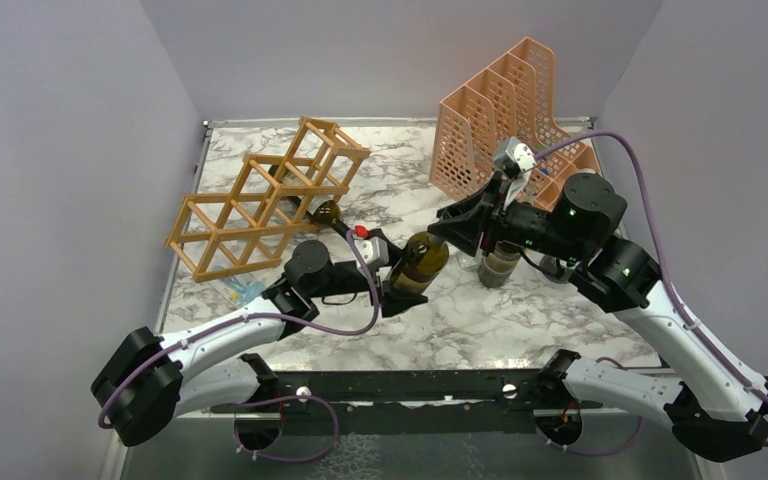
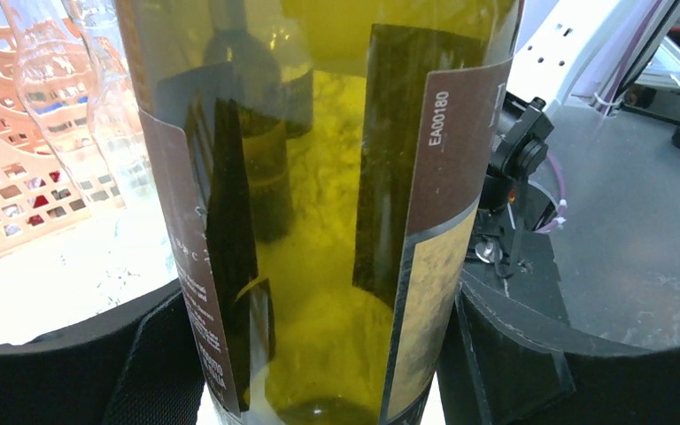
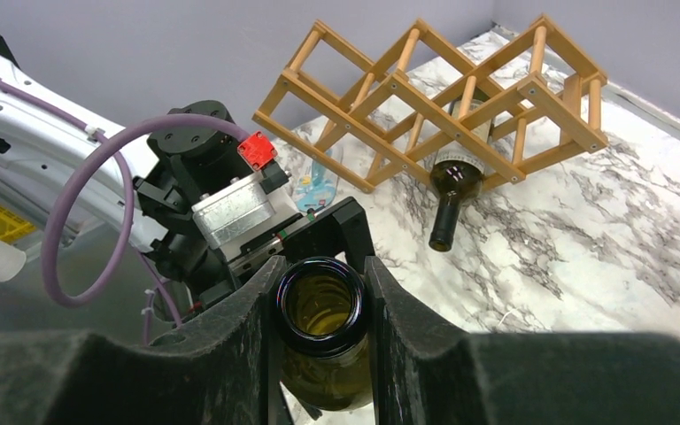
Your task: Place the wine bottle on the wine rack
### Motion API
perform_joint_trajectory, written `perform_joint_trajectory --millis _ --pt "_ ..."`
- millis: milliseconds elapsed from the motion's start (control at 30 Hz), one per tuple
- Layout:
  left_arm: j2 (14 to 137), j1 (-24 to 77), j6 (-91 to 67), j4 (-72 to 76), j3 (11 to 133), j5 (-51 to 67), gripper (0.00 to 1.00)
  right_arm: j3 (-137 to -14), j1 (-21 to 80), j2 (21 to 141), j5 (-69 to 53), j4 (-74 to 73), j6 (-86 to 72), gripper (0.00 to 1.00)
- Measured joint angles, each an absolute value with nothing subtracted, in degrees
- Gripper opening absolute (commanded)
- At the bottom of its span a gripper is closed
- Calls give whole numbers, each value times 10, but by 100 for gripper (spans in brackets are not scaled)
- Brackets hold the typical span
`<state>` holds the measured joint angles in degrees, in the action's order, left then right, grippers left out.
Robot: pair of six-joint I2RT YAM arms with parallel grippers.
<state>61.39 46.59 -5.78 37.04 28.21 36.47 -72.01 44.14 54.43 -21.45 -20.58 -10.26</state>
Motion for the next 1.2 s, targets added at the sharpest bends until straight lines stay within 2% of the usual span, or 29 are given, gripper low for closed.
perform_joint_trajectory --millis 100,133,233,567,867,1200 --pt "624 466 -38 367 293 367 0 -721 441 543 -211 -207 -99 51" --pt "628 466 -29 365 297 366 0 -723 441 543 -208 -209 -99 59" --pt "637 466 20 357 306 354 0 -736 441 540 -201 -216 -113 68" --pt "672 466 286 339 342 306 0 -765 441 482 -124 -262 -119 71" --pt "724 465 541 338 444 289 0 -858 441 488 -52 -345 -111 70" --pt "795 465 780 340 512 275 0 -852 441 510 26 -461 -111 70"
